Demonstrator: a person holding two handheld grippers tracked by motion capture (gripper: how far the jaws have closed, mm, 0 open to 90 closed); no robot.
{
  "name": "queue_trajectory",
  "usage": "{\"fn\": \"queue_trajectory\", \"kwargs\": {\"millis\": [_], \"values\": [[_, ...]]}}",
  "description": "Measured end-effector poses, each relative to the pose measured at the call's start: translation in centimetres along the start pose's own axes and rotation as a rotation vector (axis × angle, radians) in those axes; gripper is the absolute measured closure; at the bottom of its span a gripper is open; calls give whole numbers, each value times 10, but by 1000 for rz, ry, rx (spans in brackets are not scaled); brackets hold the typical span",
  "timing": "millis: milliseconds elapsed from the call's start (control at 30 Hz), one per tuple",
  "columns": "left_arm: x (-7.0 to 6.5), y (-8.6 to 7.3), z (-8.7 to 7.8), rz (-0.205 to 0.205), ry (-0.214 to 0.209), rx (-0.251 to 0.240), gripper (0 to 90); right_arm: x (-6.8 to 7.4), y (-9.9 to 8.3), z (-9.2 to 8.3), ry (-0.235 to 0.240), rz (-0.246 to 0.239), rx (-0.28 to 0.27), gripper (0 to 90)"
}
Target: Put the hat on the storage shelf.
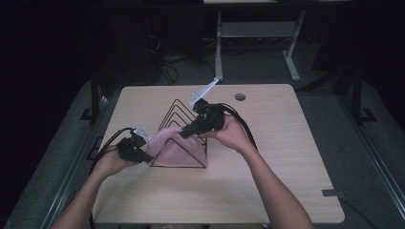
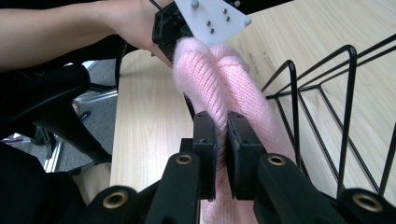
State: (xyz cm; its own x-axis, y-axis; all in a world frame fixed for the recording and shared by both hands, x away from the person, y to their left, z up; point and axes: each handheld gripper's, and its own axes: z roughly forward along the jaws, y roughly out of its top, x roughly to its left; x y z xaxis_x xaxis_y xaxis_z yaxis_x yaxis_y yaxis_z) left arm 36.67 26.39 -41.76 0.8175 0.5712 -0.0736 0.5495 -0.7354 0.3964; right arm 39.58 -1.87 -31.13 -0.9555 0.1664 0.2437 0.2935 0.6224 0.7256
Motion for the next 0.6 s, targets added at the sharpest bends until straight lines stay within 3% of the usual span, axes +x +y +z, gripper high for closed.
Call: {"fn": "queue_trajectory", "kwargs": {"millis": [133,233,367,600], "values": [[1,-1,-2,-12,-7,-14,810,1,-1,0,-2,13,-9,811],[2,-3,-6,-31,-25,-31,781,-1,-3,-1,4,22,-18,727],[2,-5,-12,-43,-35,-52,750,1,-3,-3,-5,21,-25,714],[1,-5,-23,-38,-33,-85,715,4,-4,-8,-1,21,-45,594]]}}
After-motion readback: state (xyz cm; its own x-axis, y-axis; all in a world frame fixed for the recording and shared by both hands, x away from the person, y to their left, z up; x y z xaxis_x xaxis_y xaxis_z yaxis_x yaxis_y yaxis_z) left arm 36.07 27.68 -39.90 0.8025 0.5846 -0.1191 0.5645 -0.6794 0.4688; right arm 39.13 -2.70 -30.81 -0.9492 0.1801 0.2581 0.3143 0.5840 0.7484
